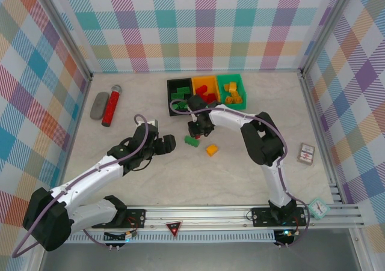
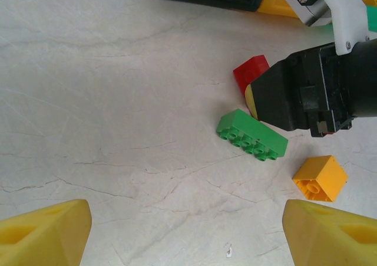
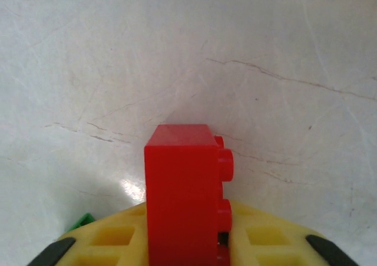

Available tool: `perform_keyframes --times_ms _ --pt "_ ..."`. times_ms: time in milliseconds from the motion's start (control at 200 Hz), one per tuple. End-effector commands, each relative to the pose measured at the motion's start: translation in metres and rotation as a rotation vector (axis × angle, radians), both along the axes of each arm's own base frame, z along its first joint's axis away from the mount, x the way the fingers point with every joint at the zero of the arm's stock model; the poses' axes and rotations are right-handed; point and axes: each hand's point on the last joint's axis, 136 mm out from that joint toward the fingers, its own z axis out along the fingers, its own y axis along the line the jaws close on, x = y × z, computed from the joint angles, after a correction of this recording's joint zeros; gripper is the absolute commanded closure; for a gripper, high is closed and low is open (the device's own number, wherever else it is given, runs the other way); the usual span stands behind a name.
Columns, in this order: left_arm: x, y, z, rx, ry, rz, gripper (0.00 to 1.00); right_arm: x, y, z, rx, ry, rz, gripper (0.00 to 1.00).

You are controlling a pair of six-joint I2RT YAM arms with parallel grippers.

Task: Sort the legos into containers by color
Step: Pick up the lego from the center of the table, then place the lego in the container.

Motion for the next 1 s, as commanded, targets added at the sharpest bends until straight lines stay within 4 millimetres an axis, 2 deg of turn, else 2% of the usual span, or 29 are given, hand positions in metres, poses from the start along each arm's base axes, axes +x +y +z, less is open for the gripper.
perform_keyframes --times_ms 0,130,335,470,595,745,995 --pt "-0.002 0.002 0.001 0.018 -0.003 -0.004 0.16 -0.013 0.001 0.010 0.012 0.015 0.014 0.74" --pt "-0.002 0.002 0.001 0.021 0.001 -0.005 0.16 -0.008 -0.003 0.037 0.031 -0.040 0.010 0.79" --pt "-0.002 0.001 -0.007 0.022 0.020 0.002 0.16 0.012 -0.014 0.093 0.120 -0.111 -0.021 0.84" --pt "-0.002 0.003 -0.009 0.022 0.021 0.018 0.16 0.039 -0.028 0.120 0.151 -0.148 -0.063 0.86" --pt "-0.002 0.004 -0.012 0.023 0.023 0.019 0.16 0.075 -0.042 0.138 0.200 -0.161 -0.129 0.86" --pt "-0.002 0.004 -0.014 0.036 0.028 0.016 0.16 0.123 -0.050 0.144 0.211 -0.168 -0.194 0.85" --pt "-0.001 0.004 -0.013 0.032 0.025 0.018 0.16 0.182 -0.045 0.130 0.237 -0.200 -0.248 0.81"
